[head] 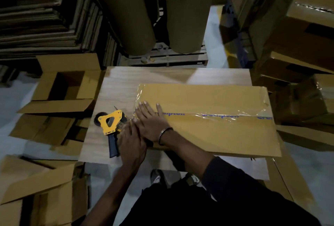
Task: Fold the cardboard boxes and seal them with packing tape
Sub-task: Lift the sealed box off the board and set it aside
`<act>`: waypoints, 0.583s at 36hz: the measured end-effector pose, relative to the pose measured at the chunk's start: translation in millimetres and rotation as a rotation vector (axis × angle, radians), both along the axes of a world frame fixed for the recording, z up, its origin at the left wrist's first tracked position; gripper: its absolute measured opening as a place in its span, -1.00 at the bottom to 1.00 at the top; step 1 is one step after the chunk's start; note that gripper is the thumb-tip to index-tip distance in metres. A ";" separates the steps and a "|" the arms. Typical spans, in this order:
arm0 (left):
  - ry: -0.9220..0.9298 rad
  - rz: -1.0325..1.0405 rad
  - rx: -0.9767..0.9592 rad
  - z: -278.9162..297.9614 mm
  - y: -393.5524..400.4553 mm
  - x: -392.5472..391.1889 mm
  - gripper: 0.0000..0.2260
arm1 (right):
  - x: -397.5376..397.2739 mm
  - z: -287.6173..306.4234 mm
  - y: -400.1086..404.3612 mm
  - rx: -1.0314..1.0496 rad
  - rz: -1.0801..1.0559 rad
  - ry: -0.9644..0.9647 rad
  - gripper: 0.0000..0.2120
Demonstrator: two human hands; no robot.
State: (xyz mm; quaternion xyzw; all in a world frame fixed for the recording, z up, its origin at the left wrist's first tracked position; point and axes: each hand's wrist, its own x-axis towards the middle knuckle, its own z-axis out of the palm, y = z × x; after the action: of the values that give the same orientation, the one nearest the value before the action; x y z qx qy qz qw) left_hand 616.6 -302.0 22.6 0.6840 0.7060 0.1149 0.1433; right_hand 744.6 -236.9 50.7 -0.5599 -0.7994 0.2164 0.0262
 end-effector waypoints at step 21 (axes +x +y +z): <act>-0.506 -0.059 -0.234 18.0 73.0 -6.5 -0.29 | 304.0 32.9 -141.5 -0.124 -1.511 0.374 -0.38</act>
State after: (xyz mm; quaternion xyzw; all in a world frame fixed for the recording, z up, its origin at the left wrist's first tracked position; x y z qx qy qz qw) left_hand 610.1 -229.0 40.6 0.6326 0.6361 0.1954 0.3963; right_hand 1048.6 -378.3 83.6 -0.9072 -0.1699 0.2750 0.2692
